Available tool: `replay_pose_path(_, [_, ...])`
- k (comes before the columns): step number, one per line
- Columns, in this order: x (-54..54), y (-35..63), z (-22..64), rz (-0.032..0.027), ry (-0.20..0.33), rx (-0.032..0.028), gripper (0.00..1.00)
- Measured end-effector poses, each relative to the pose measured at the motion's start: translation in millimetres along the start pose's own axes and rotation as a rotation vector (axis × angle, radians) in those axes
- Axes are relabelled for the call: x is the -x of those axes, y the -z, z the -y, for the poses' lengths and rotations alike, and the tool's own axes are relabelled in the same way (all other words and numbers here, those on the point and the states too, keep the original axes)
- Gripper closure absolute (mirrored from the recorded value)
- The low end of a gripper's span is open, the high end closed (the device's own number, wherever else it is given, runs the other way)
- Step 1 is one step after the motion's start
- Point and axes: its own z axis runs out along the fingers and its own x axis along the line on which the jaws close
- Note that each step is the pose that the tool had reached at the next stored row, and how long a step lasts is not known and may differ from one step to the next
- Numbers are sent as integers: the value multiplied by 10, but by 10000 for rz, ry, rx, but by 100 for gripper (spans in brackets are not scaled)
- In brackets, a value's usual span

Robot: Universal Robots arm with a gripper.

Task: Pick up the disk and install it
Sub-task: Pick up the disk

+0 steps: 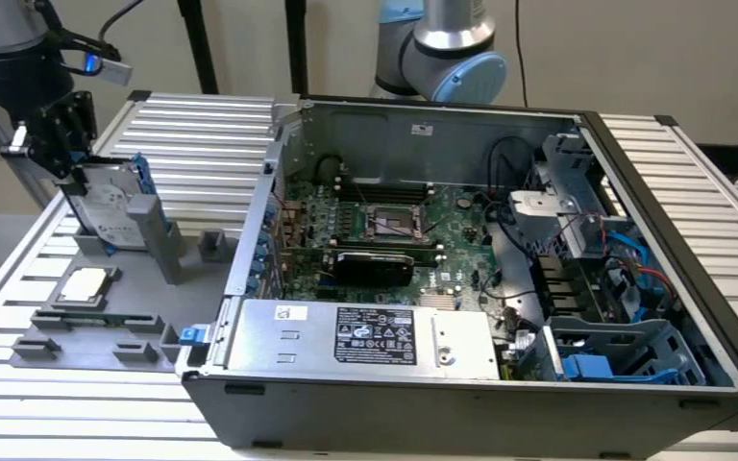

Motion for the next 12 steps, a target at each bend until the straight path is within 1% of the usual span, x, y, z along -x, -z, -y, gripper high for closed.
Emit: replay_pose_path(12, [-49,-1,8,0,-4,0,100])
